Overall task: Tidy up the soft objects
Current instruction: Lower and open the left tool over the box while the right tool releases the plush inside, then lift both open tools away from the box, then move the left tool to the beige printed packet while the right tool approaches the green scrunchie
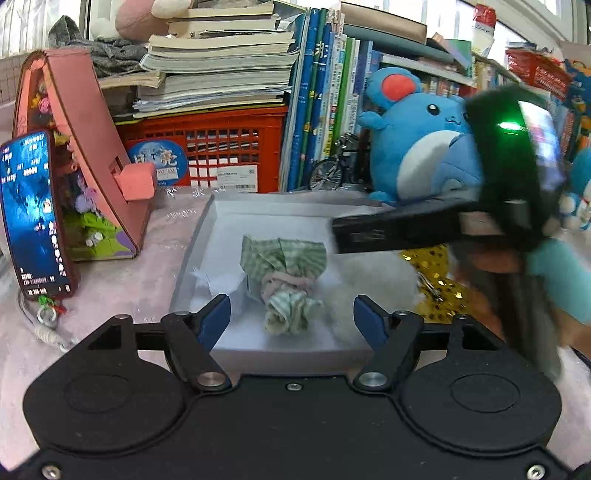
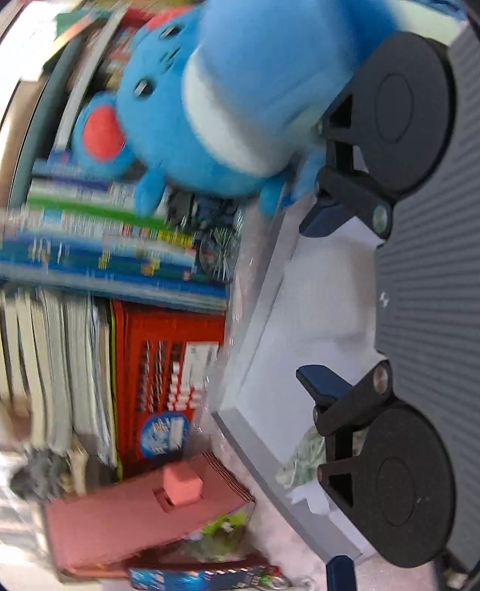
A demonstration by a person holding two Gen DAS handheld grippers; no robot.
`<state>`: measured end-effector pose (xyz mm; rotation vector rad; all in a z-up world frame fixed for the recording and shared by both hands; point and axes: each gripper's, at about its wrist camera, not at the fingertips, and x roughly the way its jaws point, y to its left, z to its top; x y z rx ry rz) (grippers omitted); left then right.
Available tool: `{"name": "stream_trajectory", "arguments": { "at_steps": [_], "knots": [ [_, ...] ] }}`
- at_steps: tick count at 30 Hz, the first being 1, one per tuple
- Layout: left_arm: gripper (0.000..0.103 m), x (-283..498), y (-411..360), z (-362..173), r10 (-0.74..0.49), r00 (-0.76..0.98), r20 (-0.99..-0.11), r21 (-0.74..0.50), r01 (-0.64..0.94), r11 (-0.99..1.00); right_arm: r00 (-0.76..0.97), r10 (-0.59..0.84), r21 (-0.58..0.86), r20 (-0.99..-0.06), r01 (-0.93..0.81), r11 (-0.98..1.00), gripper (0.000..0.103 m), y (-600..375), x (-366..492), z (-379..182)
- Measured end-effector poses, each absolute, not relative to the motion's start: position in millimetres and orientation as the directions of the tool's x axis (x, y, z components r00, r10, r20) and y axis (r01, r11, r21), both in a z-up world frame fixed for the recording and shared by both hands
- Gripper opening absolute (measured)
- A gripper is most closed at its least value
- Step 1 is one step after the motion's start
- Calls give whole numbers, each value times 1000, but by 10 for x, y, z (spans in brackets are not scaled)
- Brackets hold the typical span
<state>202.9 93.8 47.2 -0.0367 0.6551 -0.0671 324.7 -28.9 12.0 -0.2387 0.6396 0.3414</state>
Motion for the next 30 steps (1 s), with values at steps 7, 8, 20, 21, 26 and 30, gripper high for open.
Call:
{"name": "stream_trajectory", "arguments": {
  "at_steps": [7,8,20,21,26,30],
  "knots": [
    [72,1824,1021,394,-133,779,-612,-126,69,990,712,165,-130,-683,-340,932,64,-237,3413,-40],
    [72,1807,1025,382,-136,778,-614,-128,72,989,710,186,-112,-680,-351,930,63,-251,3389,-28],
    [73,1517,1073,326,-174,775,-608,-174,85,981,863,333,-132,-381,-407,904,65,-856,1989,690],
    [73,1482,1069,328,-175,776,-606,-175,84,981,856,352,-119,-378,-423,898,65,-939,1846,704],
    [75,1255,1084,304,-189,786,-588,-192,91,977,805,387,-104,-451,-477,872,68,-1204,1404,530],
    [75,1130,1084,244,-177,777,-604,-193,73,979,761,370,-77,-533,-479,874,68,-1263,1339,298]
  ]
}}
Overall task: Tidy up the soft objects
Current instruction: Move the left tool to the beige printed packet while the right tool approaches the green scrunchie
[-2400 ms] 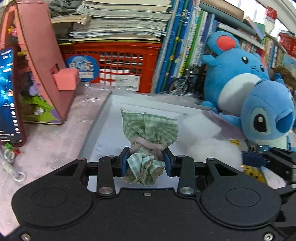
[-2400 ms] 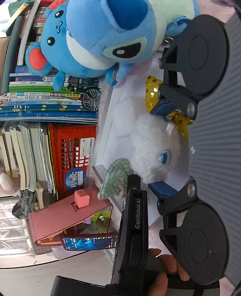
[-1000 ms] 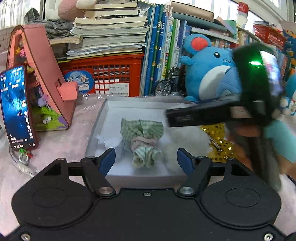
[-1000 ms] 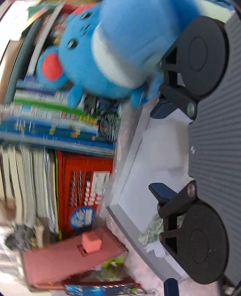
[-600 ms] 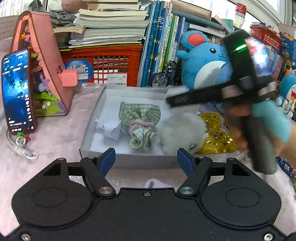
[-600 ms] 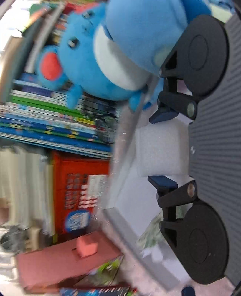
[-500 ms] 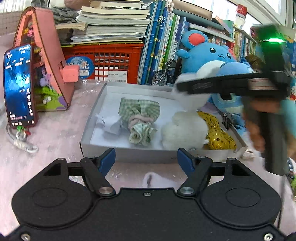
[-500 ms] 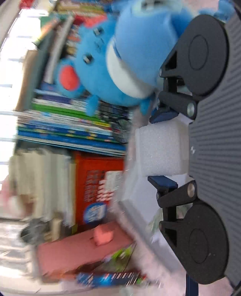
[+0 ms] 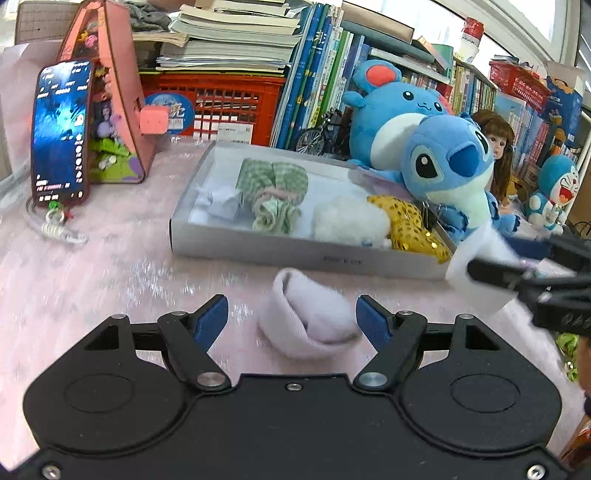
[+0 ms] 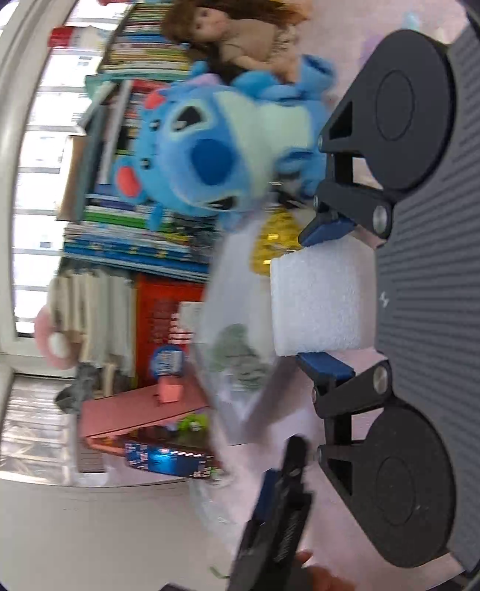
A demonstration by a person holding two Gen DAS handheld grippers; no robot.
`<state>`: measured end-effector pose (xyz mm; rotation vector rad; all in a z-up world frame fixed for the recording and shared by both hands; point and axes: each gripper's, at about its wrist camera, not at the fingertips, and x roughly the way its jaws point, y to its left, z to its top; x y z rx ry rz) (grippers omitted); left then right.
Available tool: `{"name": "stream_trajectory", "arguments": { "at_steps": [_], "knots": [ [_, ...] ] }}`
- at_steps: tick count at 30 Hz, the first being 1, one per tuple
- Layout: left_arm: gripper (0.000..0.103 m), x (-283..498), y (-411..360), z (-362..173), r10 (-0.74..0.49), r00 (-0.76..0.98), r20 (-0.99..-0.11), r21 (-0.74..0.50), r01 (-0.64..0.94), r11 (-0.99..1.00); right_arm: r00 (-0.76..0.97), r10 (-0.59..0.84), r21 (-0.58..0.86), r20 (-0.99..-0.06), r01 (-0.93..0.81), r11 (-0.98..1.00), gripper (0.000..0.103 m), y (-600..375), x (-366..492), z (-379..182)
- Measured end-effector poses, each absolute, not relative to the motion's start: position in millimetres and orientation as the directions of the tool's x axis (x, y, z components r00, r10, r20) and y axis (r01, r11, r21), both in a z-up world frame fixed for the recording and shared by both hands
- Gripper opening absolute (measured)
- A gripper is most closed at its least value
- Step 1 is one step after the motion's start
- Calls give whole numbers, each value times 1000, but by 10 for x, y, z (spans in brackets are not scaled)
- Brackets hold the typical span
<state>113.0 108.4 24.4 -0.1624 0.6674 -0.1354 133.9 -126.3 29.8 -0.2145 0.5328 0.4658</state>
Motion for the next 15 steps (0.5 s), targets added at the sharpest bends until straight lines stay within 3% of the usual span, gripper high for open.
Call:
{"name": "stream_trajectory", "arguments": {
  "at_steps": [6,11,15],
  "knots": [
    [77,885,1052,203,-158,795,-585,-182,61,981,748,340,-88,-569,-467,880,77,-1336,1221,71],
    [78,735,976,148,-121,815,-567,-137,52,989,756,372,-63,-538,-476,877,102,-1429,1100,101],
    [78,542,928,117,-111,832,-543,-103,65,992,770,377,-66,-514,-474,878,103,-1539,932,140]
  ]
}}
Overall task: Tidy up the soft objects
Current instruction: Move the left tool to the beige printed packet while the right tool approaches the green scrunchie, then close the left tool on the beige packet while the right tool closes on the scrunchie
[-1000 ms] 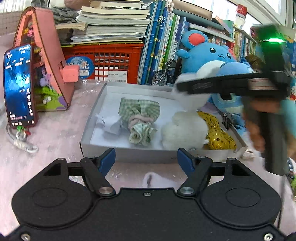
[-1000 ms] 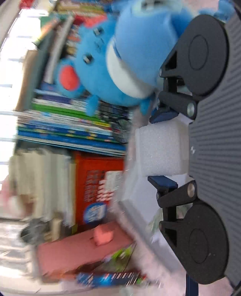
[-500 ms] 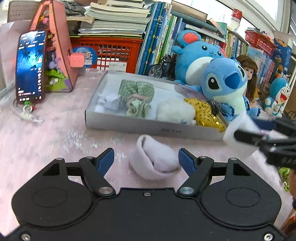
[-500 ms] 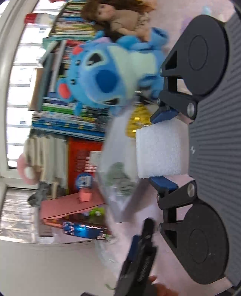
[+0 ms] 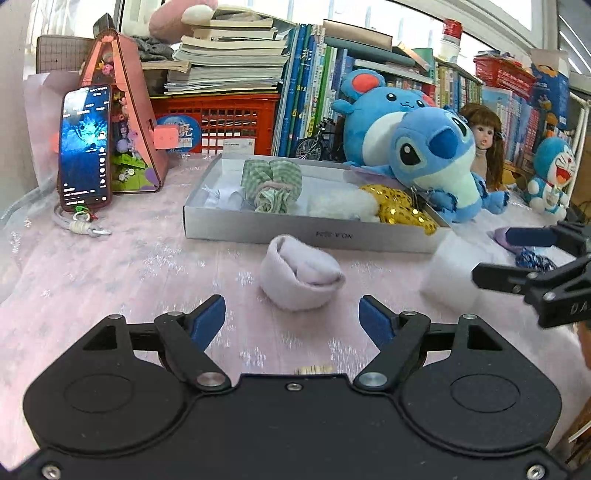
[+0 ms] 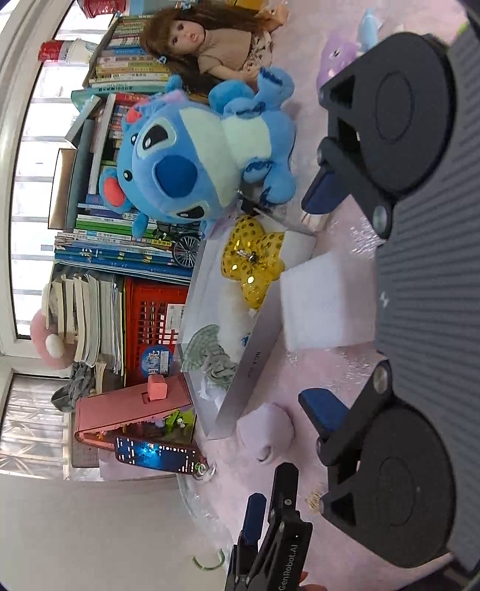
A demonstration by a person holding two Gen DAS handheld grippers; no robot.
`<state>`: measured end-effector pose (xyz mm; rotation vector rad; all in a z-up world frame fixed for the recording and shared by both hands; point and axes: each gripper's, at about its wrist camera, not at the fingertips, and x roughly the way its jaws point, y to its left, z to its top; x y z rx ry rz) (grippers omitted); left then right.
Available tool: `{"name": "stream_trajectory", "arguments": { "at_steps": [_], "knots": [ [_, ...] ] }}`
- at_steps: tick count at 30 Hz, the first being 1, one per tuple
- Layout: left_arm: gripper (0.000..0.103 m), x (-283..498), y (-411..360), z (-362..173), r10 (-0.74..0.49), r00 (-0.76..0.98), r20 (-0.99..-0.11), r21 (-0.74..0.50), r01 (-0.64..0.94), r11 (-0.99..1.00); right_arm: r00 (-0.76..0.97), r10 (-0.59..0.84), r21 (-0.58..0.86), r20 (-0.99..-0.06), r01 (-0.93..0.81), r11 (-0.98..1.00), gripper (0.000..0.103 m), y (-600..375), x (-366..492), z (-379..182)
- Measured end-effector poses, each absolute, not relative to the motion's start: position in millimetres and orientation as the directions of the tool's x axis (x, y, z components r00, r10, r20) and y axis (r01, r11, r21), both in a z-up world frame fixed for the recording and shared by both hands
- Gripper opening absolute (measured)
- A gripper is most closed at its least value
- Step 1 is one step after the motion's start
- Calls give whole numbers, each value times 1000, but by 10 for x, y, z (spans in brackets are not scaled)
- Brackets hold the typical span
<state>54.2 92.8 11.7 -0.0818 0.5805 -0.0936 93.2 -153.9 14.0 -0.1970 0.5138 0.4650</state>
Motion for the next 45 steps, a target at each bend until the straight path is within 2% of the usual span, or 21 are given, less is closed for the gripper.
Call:
{"name": "stream_trajectory", "arguments": {
  "at_steps": [22,26,28,33,37,41,45],
  "knots": [
    [78,70,683,-64,-31,847,-531,-47,7,999,827,251,-48,-502,-317,947,103,-1687,387,-110],
    [72,33,662,-99,-7,843,-538,-24,-7,1000,828,230,-52,-511,-297,953,103,-1690,344,-137],
    [66,6,659,-115,-7,840,-543,-25,-8,1000,835,213,-66,-507,-283,957,103,-1707,311,-142],
    [54,-26,650,-105,-27,840,-542,-33,11,999,904,60,-166,-423,-143,976,103,-1835,106,-49],
    [53,-7,649,-118,-30,839,-543,-46,6,999,925,-113,-241,-363,24,970,103,-2038,-2,-3],
    [53,20,637,-134,-29,839,-544,-42,7,999,888,-228,-239,-399,139,961,103,-2321,66,-71],
    [53,53,604,-150,-6,838,-546,-22,-7,1000,857,-269,-184,-439,207,961,103,-2552,218,-141]
  ]
}}
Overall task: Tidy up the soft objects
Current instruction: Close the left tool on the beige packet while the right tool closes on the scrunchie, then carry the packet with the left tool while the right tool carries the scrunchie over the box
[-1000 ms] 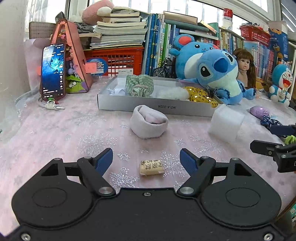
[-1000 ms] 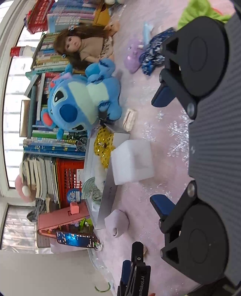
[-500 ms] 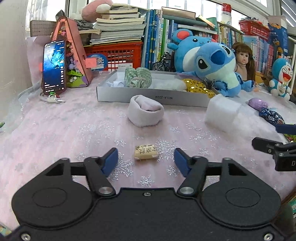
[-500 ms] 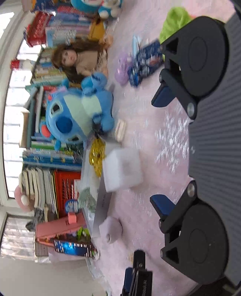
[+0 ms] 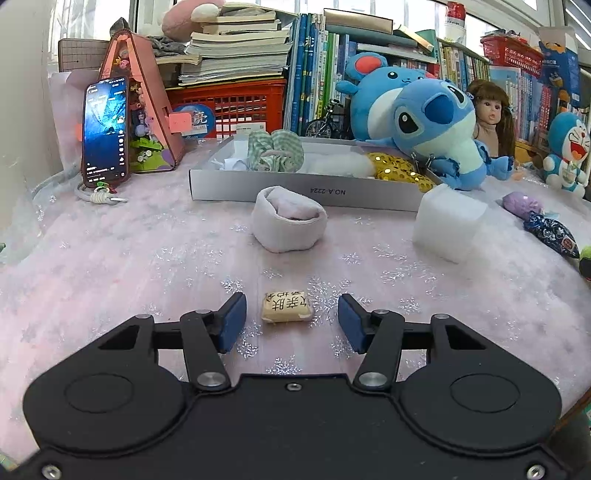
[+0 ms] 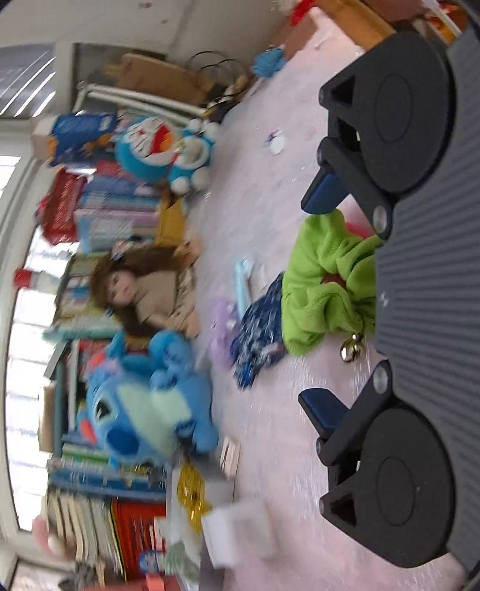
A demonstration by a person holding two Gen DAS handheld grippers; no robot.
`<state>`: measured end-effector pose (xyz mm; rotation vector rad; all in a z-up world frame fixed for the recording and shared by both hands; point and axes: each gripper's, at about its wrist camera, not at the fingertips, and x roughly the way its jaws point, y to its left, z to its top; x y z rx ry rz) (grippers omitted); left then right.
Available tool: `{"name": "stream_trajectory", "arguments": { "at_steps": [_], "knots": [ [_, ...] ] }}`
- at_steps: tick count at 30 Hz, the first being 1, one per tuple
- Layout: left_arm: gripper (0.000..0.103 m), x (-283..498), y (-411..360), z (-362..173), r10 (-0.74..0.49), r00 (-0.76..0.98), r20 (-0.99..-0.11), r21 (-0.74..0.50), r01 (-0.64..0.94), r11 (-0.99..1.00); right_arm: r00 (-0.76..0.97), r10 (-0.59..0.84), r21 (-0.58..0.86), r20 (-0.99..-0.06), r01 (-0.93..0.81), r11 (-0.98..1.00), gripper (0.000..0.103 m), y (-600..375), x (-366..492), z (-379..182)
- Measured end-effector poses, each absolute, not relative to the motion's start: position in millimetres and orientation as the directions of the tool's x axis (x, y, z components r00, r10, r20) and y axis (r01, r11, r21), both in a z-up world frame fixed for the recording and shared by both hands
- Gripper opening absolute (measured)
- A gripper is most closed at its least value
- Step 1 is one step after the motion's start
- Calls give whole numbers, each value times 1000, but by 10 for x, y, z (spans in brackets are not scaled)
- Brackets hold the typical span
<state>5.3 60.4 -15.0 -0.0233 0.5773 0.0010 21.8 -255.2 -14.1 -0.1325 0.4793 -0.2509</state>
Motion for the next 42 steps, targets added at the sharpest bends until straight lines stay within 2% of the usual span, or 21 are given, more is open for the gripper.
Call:
{"name": "stream_trajectory", "arguments": {
  "at_steps": [2,4,5,6,7,10,11,15,23,42],
  "knots": [
    [51,80,591,-161,-1,837,-548,-17,-9,1000,846,-285,-184,-451,225,957,103,-2618,299,-193],
    [38,93,577,-169,5,837,-548,-8,-11,1000,828,-264,-179,-495,201,963,103,-2644,388,-247],
    [27,96,567,-169,4,836,-548,-7,-10,1000,825,-229,-149,-516,176,973,94,-2648,398,-255],
    [27,90,555,-165,-1,837,-548,-8,-4,1000,827,-191,-107,-528,159,981,88,-2651,385,-257],
    [26,86,546,-157,-8,836,-549,-10,3,1000,828,-161,-74,-537,143,987,74,-2639,361,-260],
    [26,71,551,-129,-30,833,-553,-52,2,999,836,-146,-86,-530,118,989,61,-2521,304,-250],
    [26,67,555,-120,-34,834,-551,-58,3,998,842,-127,-91,-524,93,992,59,-2471,282,-237],
    [26,52,534,-81,-45,837,-545,-57,17,998,856,-17,-73,-517,-25,997,56,-2268,224,-171],
    [26,69,566,78,-67,848,-526,-84,26,996,871,133,-11,-472,-157,988,56,-1956,280,24],
    [26,497,702,659,-65,912,-405,-65,43,997,861,278,92,-427,-264,960,56,-1612,923,372]
  ]
}}
